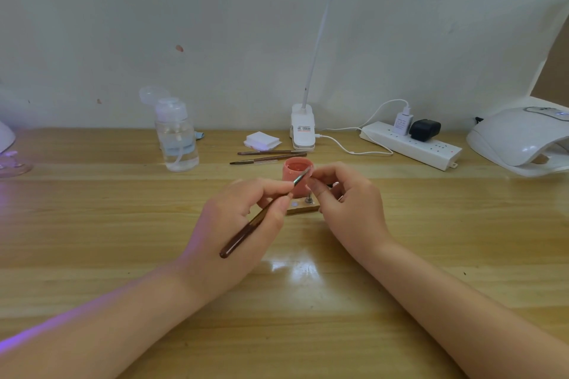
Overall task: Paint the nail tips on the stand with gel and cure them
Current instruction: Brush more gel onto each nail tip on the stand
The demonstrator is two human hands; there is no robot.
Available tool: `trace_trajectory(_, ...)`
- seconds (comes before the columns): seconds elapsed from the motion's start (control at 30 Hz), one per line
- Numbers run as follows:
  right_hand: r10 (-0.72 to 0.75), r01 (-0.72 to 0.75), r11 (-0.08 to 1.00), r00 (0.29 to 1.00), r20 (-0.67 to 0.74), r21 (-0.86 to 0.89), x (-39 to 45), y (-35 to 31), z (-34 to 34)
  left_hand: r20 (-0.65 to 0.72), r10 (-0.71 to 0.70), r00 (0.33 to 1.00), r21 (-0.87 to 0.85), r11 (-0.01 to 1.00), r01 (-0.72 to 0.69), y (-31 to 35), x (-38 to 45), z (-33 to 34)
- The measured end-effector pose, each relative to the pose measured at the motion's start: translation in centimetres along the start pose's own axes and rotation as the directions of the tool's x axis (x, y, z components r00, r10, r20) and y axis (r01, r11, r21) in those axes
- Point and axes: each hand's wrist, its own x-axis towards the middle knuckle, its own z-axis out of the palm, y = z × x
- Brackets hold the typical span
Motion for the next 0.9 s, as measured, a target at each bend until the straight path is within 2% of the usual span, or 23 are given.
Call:
trace_trajectory(0.17,0.042,-0.040,0.998,0.998,-0.037,0.053,0.1,0.1,0.0,-0.040,-0.020,0.999,-0.061,0.998,0.018,-0.2,-0.2,-0.4)
trace_trajectory(0.23,0.071,-0.067,0.993,0.997,-0.038,0.092,0.2,-0.1,0.0,-0.074,-0.077,0.994,-0.113,0.991,0.069,-0.4,-0.1,-0.5)
trace_trajectory(0.33,0.061,-0.064,0.992,0.998,0.032,0.111,0.3,-0.5,0.2,-0.121,-0.214,0.969,-0.216,0.959,0.184,-1.0,0.2,-0.3)
trace_trajectory(0.4,0.041,-0.045,0.998,0.995,0.092,0.039,0.4,-0.5,0.3,-0.155,-0.287,0.945,-0.272,0.932,0.239,-1.5,0.4,-0.3)
trace_trajectory(0.53,0.017,0.017,0.975,0.989,0.150,-0.221,0.4,0.2,0.7,-0.170,-0.352,0.920,-0.315,0.904,0.288,-2.0,0.7,0.0)
trace_trajectory(0.7,0.052,0.030,0.934,0.975,0.217,-0.357,0.6,0.5,0.9,-0.153,-0.360,0.920,-0.315,0.900,0.300,-2.1,0.8,0.2)
trace_trajectory(0.9,-0.038,0.156,0.877,0.965,0.258,-0.454,-0.3,-0.8,0.4,-0.147,-0.346,0.927,-0.288,0.911,0.294,-2.4,0.7,0.0)
